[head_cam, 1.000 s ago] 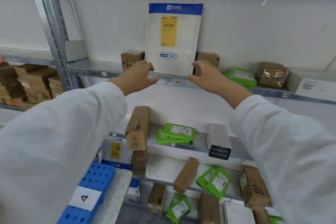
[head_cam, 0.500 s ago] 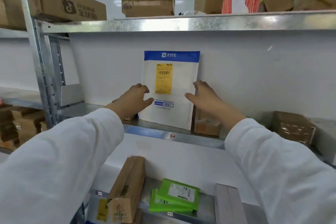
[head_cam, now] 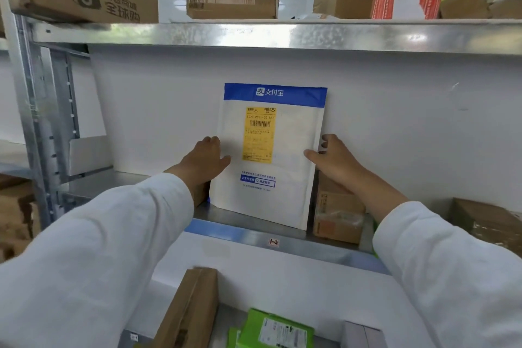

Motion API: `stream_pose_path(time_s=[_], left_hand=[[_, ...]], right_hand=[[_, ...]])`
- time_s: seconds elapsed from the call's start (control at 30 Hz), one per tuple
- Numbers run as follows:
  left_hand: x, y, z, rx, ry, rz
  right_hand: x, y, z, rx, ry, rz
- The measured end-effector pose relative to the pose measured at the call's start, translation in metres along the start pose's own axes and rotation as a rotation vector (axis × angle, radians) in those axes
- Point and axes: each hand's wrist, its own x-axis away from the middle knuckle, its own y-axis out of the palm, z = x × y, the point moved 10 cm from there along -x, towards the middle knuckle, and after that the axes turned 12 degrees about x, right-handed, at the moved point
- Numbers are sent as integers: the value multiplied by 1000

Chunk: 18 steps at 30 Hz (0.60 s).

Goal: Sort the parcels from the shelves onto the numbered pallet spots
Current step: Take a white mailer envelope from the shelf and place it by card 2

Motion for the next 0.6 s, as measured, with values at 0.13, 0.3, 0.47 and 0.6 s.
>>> stream_pose_path(time_s=[0.13, 0.3, 0.47, 0.6], left_hand=[[-29, -3, -19, 103, -67, 38], [-59, 6, -39, 443, -82, -86], [-68, 25, -37, 595, -72, -149], [-64, 23, -31, 604, -77, -54]], right_hand=[[-15, 15, 1, -61, 43, -32], [-24, 30, 6, -61, 88, -91], [-28, 41, 20, -40, 119, -160], [-30, 45, 25, -77, 111, -121]])
